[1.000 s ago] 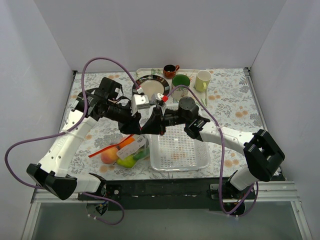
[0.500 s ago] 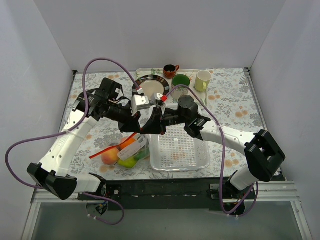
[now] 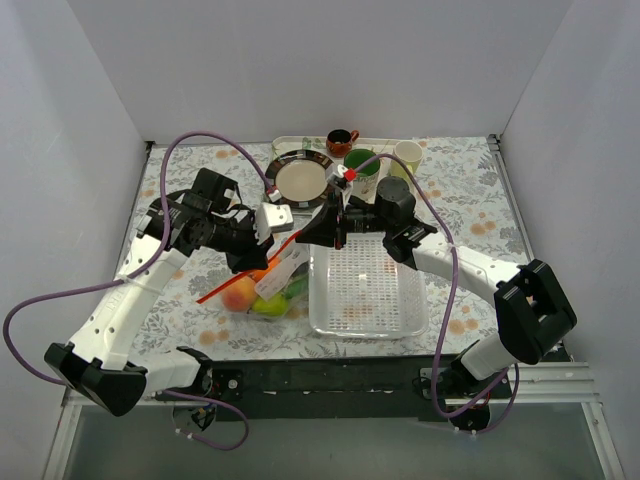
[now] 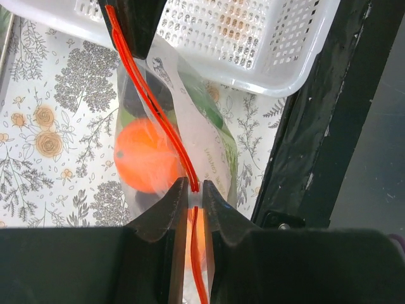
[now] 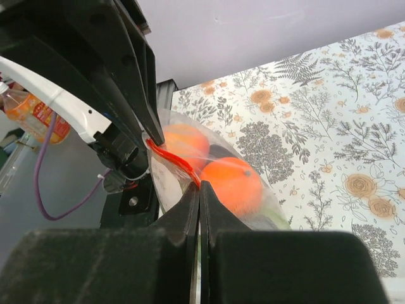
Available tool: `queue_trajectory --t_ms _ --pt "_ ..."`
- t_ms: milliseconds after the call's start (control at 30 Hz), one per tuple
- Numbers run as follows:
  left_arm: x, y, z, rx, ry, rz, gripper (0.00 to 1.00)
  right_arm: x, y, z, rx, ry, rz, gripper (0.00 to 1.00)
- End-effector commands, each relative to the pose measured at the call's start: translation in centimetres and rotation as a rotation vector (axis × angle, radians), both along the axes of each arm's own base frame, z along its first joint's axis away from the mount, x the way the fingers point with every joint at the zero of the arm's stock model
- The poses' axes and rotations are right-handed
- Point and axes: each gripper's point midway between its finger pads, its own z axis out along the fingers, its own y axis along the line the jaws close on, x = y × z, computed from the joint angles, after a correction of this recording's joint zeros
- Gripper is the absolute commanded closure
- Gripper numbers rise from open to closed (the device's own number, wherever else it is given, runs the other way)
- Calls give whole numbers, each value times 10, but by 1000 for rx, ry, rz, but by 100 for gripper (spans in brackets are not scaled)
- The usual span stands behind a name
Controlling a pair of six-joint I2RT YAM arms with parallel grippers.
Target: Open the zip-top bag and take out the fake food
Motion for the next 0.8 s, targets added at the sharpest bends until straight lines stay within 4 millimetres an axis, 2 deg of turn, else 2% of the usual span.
queue_trajectory --t_ms 0,33,133,167,233,267,367,400,533,767 --pt "-15 14 -4 51 32 8 100 6 -3 38 102 -93 -29 99" --pt "-14 17 -5 67 20 15 100 8 -4 38 97 -99 -46 99" --pt "-15 30 -13 118 -8 33 100 36 -8 31 52 -86 -195 99" --pt "-15 35 -16 139 -17 44 100 57 -13 25 27 -62 -305 99" --pt "-15 47 -27 180 -12 78 100 75 -16 27 13 -67 -390 99" --pt "-12 56 -32 219 -22 100 100 90 -19 24 -1 -56 -467 99" --pt "-5 88 -45 306 -43 165 100 112 -22 24 -16 -39 -573 99" --pt "-5 98 -53 338 -40 180 100 116 -23 27 -8 -42 -592 99" --pt "1 135 -57 407 -75 256 100 126 -20 26 -9 -31 -617 99" --pt "4 162 -58 451 -82 312 100 139 -15 19 -20 -10 -645 99"
